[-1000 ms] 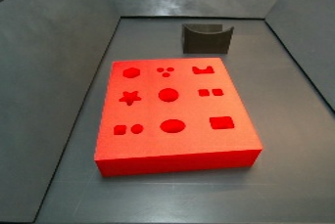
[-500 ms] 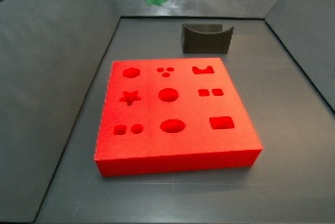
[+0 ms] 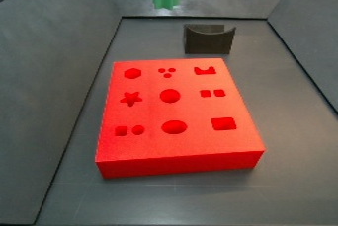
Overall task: Pick up the star object. Move up. Move to above the board. Insert the star object.
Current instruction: Insert the star object.
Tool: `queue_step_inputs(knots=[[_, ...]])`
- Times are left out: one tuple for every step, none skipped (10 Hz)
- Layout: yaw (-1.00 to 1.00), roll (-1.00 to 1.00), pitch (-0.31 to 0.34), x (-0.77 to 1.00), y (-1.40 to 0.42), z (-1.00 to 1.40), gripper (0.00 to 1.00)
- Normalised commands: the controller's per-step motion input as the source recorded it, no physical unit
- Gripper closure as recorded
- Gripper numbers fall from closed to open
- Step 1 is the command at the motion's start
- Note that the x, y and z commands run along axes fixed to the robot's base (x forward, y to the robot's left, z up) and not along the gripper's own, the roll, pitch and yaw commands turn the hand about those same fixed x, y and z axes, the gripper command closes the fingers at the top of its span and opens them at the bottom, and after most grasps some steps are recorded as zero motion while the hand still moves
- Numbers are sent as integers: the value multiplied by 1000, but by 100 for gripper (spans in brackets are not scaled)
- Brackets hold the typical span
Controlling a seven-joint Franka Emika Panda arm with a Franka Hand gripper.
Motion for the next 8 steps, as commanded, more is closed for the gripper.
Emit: queue_step_inputs(knots=[[-446,0,-19,-217,-137,-251,100],[-860,-9,-60,-131,-46,-303,100],[-894,-34,-67,-89,-37,-351,100],[-803,-50,-83,-91,-183,-429,100],[-766,-49,-87,-89,-257,-471,100],[-760,-41,-84,-71,-280,-474,100],[-760,-39,-87,-71,-283,-477,100],[-680,0,-99,-51,-240,-360,100]])
